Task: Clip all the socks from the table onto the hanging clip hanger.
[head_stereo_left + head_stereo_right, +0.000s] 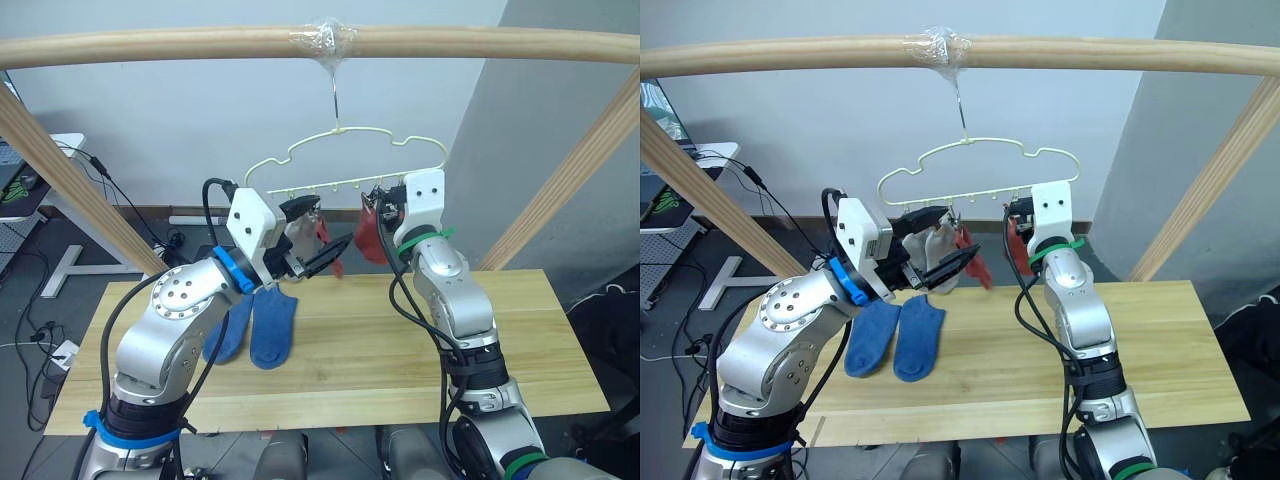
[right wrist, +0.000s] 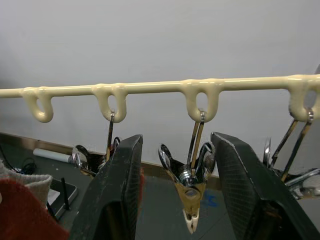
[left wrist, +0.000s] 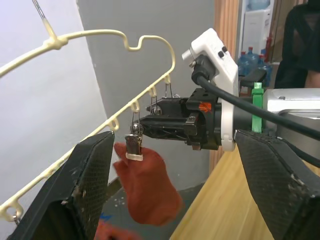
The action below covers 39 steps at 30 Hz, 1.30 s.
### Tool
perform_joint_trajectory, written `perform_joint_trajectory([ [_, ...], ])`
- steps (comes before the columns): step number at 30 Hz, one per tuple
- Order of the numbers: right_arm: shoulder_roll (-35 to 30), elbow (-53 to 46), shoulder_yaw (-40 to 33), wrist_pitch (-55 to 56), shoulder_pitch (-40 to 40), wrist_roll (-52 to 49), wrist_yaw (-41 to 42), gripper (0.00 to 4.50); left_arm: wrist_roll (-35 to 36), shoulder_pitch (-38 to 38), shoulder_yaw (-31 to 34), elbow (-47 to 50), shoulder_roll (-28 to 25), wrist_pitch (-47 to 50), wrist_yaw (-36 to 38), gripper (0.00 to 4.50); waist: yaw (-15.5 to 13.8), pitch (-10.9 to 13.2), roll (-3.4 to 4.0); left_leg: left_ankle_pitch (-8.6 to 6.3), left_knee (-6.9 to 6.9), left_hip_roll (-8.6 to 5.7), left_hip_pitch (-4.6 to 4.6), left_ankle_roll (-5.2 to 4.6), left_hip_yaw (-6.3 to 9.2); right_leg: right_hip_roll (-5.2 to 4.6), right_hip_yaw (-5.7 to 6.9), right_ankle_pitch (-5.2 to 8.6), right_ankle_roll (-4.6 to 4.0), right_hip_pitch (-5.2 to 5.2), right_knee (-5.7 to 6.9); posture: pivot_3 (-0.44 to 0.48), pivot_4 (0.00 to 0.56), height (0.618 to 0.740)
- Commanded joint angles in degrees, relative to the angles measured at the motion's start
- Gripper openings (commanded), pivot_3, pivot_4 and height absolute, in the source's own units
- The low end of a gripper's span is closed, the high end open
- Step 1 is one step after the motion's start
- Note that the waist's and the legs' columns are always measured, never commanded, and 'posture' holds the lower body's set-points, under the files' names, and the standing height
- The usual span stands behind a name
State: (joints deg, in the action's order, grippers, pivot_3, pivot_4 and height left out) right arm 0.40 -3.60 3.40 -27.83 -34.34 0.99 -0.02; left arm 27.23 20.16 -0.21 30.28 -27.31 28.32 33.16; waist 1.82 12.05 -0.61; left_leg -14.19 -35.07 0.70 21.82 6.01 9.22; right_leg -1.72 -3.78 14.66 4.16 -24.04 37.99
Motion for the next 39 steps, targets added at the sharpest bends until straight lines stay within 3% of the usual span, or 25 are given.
perform_joint_trajectory([
  [1, 0.2, -1.4, -0.5, 2.1, -1.1, -0.1, -0.2, 1.68, 1.2, 0.4, 1.1, 2.3, 0.2, -0.2, -0.3, 3.98, 0.0, 0.0, 0.00, 0.00, 0.00, 0.00, 0.00, 0.00, 0.00, 0.00, 0.00, 0.00, 0.00, 0.00, 0.00, 0.106, 0.189, 0.740],
  [4, 0.1, -1.6, -0.7, 2.6, -1.2, -0.1, -0.2, 0.68, 1.4, 0.6, 0.8, 2.4, 0.4, -0.1, -0.4, 3.98, 0.0, 0.0, 0.00, 0.00, 0.00, 0.00, 0.01, 0.00, 0.00, 0.00, 0.00, 0.00, 0.00, 0.00, -0.01, 0.106, 0.189, 0.740],
  [7, 0.0, -1.8, -0.7, 2.9, -1.0, -0.1, -0.2, 0.01, 1.5, 0.5, 0.6, 2.5, 0.5, -0.2, -0.3, 3.98, 0.0, 0.0, 0.00, 0.00, 0.00, 0.00, 0.01, 0.00, 0.00, 0.00, 0.00, 0.00, 0.00, 0.00, -0.01, 0.103, 0.179, 0.740],
  [16, -2.0, -3.3, -0.7, -0.6, -0.2, -1.1, 2.7, 0.01, 1.2, -1.1, 0.2, 3.2, 0.7, -0.3, -0.5, 3.98, 0.0, 0.0, 0.00, 0.00, 0.00, 0.00, 0.01, 0.00, -0.01, 0.00, -0.01, 0.00, 0.00, 0.00, 0.00, 0.099, 0.172, 0.740],
  [22, -4.1, -4.2, -2.1, -3.8, -0.5, -3.3, 5.6, 0.01, -2.8, -7.0, -2.0, 1.3, 1.3, -2.7, -1.6, 3.98, 0.0, 0.0, 0.00, 0.00, 0.00, 0.00, 0.01, 0.00, 0.00, 0.00, 0.00, 0.00, 0.00, 0.00, 0.01, 0.099, 0.172, 0.740],
  [26, -6.1, -5.5, -2.7, -6.6, -0.5, -5.0, 8.3, 0.01, -12.6, -17.3, -4.7, -11.9, 2.9, -4.7, -8.6, 3.98, 0.1, -0.1, 0.07, -0.01, 0.01, 0.00, -0.08, -0.01, -0.09, 0.00, -0.11, 0.00, -0.01, 0.02, 0.01, 0.081, 0.177, 0.740],
  [30, -7.7, -6.5, -2.6, -8.2, -0.4, -5.8, 9.7, 0.01, -20.2, -15.8, -4.9, -24.4, 4.9, -9.0, -15.1, 3.98, -0.5, 0.0, 0.02, 0.01, -0.04, -0.01, 0.03, -0.04, 0.06, 0.02, 0.04, 0.00, -0.01, -0.01, 0.03, 0.079, 0.185, 0.740],
  [39, -8.2, -6.6, -2.8, -9.2, -0.7, -5.7, 9.9, 0.01, -20.9, -12.1, -3.6, -38.0, 11.3, -7.6, -16.8, 3.98, -0.2, 0.0, 0.01, 0.04, -0.10, -0.02, 0.01, -0.07, 0.03, 0.00, 0.02, -0.04, -0.03, 0.01, 0.05, 0.068, 0.193, 0.740],
])
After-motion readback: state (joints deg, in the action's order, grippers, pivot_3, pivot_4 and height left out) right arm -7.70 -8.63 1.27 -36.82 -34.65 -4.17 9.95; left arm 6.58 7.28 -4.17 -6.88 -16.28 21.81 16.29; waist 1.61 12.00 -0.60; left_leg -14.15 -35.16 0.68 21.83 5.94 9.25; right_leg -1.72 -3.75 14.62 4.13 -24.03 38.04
